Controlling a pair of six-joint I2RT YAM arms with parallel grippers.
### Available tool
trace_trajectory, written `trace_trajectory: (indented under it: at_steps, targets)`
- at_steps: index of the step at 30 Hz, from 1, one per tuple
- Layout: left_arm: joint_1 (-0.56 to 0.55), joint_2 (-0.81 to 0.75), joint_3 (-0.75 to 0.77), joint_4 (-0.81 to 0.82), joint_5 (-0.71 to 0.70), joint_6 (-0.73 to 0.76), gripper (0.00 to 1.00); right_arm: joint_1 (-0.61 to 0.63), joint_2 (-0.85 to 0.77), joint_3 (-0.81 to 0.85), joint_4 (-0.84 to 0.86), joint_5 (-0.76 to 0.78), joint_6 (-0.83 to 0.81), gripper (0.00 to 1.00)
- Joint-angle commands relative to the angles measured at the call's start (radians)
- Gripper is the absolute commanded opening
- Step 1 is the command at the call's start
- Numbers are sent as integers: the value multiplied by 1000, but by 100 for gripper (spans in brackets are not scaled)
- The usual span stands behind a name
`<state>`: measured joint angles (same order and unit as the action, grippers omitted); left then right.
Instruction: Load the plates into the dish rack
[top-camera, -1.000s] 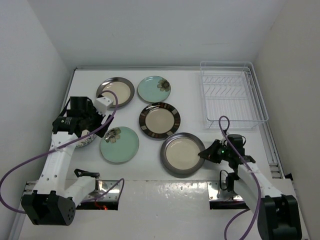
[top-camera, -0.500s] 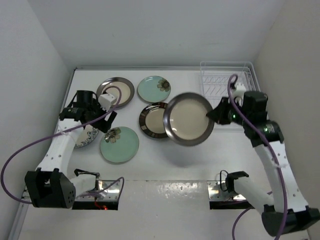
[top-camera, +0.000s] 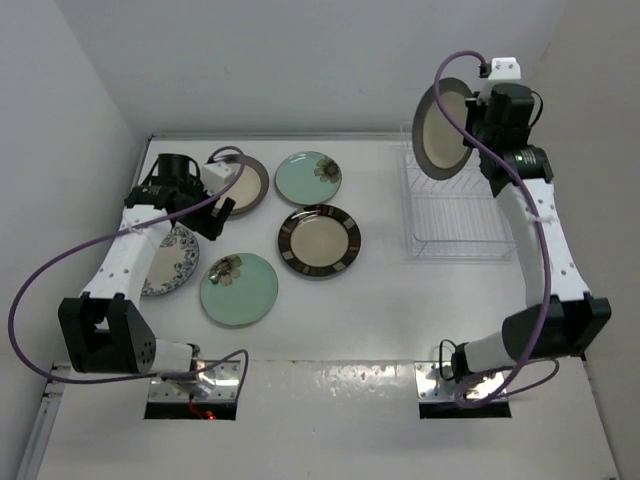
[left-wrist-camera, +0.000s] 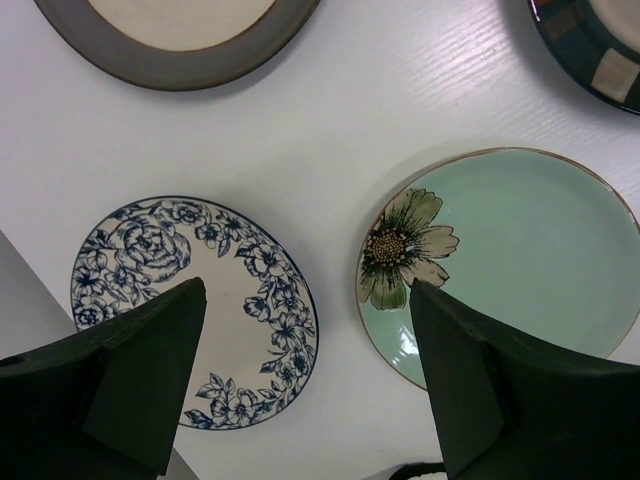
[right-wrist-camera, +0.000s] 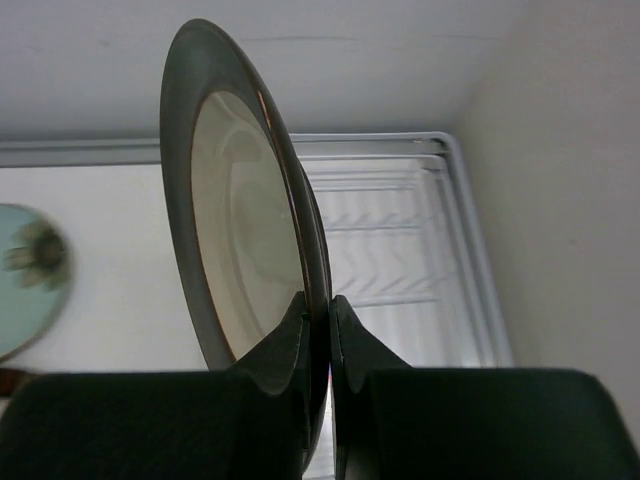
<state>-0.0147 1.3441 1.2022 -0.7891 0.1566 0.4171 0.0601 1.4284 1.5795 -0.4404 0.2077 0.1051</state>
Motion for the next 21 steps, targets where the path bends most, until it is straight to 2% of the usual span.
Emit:
trace_trajectory:
  at_steps: [1,10,21]
  targets:
    - [-10,30,28,11,-6,0,88,3,29,16,304,214,-138,0]
    - [9,75,19,2,-6,-9,88,24,176,-58,541,278,-154,0]
    - [18,105,-24,2,-17,-9,88,69,317,-22,545,358,-168,0]
